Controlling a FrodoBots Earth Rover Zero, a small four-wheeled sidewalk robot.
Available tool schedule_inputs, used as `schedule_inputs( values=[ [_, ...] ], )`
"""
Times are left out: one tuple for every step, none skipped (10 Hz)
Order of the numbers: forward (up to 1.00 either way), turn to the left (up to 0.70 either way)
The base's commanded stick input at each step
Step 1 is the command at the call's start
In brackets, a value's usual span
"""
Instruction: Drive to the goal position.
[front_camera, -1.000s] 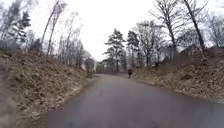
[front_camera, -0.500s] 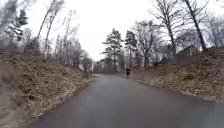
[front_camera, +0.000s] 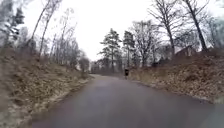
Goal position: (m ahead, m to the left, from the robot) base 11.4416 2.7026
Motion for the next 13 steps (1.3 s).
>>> schedule_inputs(
  values=[
    [1.0,0.01],
    [1.0,0.01],
    [1.0,0.01],
    [1.0,0.01],
    [1.0,0.01],
    [1.0,0.01],
    [1.0,0.01],
    [1.0,0.01],
    [1.0,0.01],
    [1.0,0.01],
    [1.0,0.01],
    [1.0,0.01],
    [1.0,0.01]
  ],
)
